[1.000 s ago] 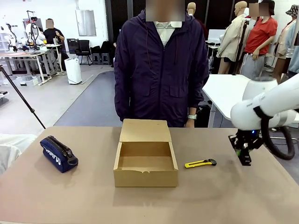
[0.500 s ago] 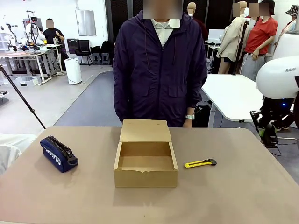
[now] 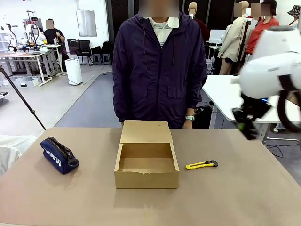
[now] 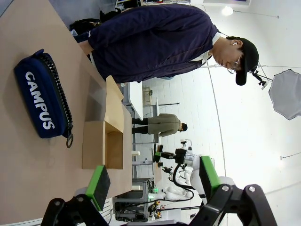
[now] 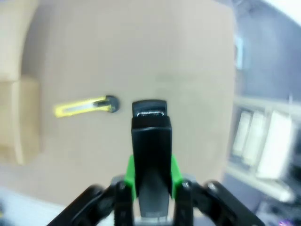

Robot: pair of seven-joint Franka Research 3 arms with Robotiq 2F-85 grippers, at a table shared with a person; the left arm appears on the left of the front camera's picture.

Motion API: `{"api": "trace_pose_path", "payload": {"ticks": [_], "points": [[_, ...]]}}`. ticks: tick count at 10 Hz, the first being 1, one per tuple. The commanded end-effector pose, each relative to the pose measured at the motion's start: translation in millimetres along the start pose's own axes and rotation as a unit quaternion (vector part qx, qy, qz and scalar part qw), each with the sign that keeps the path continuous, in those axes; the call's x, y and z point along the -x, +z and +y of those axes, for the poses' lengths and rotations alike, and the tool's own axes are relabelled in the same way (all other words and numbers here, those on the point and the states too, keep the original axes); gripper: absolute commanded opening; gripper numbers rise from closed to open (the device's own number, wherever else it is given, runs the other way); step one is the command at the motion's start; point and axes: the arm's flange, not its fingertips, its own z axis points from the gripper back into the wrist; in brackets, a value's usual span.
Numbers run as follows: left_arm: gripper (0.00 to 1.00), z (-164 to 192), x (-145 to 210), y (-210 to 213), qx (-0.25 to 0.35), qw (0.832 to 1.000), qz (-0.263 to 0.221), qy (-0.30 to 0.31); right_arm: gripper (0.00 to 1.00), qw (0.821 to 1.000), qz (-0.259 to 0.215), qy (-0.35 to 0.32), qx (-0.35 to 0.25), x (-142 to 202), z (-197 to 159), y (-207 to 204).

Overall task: Pack the items into the box.
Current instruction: Pick up the item specified by the human and place it in the Mailer Box.

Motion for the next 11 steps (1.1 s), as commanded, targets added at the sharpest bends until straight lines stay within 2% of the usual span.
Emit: {"api": "trace_pose_path", "payload": {"ticks": [1, 2, 4, 5, 7, 8, 9, 11], "points": [[1.00, -3.0, 1.1, 1.0, 0.007, 1.000, 0.001, 0.000, 0.00, 0.964, -0.050, 0.251, -0.077, -63.7, 74.6, 1.5], [1.00, -3.0, 1.1, 1.0, 0.007, 1.000, 0.001, 0.000, 0.00, 0.932, -0.045, 0.347, -0.098, -83.0, 120.6, -3.4], [1.00, -3.0, 1.1, 1.0, 0.007, 1.000, 0.001, 0.000, 0.00, 0.849, -0.044, 0.508, -0.140, -96.1, 203.7, -20.4], [1.00, -3.0, 1.1, 1.0, 0.007, 1.000, 0.001, 0.000, 0.00, 0.806, -0.045, 0.567, -0.165, -91.7, 230.8, -27.1], [1.00, -3.0, 1.1, 1.0, 0.007, 1.000, 0.001, 0.000, 0.00, 0.754, -0.023, 0.626, -0.197, -69.1, 252.0, -30.0], [1.00, -3.0, 1.1, 1.0, 0.007, 1.000, 0.001, 0.000, 0.00, 0.781, -0.043, 0.604, -0.155, -58.8, 241.9, -25.4], [1.00, -3.0, 1.1, 1.0, 0.007, 1.000, 0.001, 0.000, 0.00, 0.833, -0.040, 0.528, -0.161, -73.9, 277.2, -43.1], [1.00, -3.0, 1.1, 1.0, 0.007, 1.000, 0.001, 0.000, 0.00, 0.833, -0.040, 0.528, -0.161, -73.9, 277.2, -43.1]]}}
